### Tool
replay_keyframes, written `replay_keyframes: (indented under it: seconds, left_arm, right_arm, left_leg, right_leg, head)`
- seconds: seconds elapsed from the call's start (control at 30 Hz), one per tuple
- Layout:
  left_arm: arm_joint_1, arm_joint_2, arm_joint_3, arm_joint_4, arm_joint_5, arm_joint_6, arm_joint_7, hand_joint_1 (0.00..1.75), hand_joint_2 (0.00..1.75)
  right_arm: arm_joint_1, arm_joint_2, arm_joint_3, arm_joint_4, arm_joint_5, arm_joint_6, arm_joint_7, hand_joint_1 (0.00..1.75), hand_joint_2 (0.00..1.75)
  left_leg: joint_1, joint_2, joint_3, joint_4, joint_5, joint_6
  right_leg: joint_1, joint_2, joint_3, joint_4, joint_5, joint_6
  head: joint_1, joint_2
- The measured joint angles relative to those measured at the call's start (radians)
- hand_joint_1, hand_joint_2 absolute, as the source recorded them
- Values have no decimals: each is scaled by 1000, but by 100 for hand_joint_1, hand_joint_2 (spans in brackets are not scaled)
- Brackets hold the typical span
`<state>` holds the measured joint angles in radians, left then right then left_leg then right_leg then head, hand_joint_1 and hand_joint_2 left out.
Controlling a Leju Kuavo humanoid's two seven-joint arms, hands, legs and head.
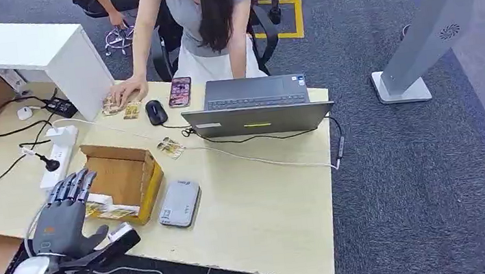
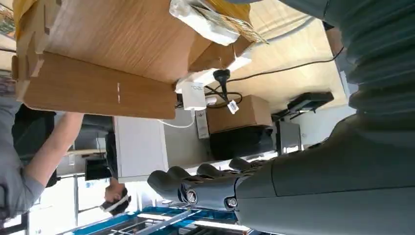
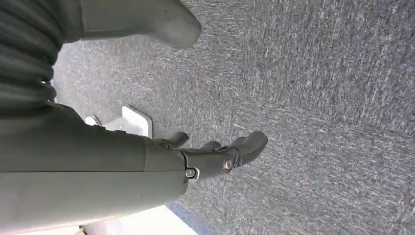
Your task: Pass the card to the sensor for recognition and then transmit it.
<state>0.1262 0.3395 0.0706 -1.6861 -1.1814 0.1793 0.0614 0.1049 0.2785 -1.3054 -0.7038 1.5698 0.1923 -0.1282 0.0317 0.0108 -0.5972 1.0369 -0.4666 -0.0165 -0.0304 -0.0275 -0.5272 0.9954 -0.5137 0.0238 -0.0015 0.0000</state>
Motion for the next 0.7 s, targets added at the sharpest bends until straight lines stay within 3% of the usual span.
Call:
replay_keyframes:
  seconds: [0.23, 0.43, 0.7]
  left_arm:
    - [-19, 0, 7, 31, -13, -3, 1, 0, 175]
    - [-45, -3, 6, 58, -31, -66, 24, 0, 175]
    - [-73, -13, -11, 116, -51, -73, 39, 0, 175]
  right_arm:
    - [0, 0, 0, -2, 0, 4, -1, 0, 175]
    - [0, 0, 0, -3, 0, 4, 3, 0, 175]
    - [0, 0, 0, -3, 0, 5, 3, 0, 175]
  left_leg:
    - [0, 0, 0, 0, 0, 0]
    - [0, 0, 0, 0, 0, 0]
    - [0, 0, 0, 0, 0, 0]
  right_leg:
    - [0, 0, 0, 0, 0, 0]
    - [0, 0, 0, 0, 0, 0]
    - [0, 0, 0, 0, 0, 0]
  head:
    - [0, 0]
    - [0, 0]
    - [0, 0]
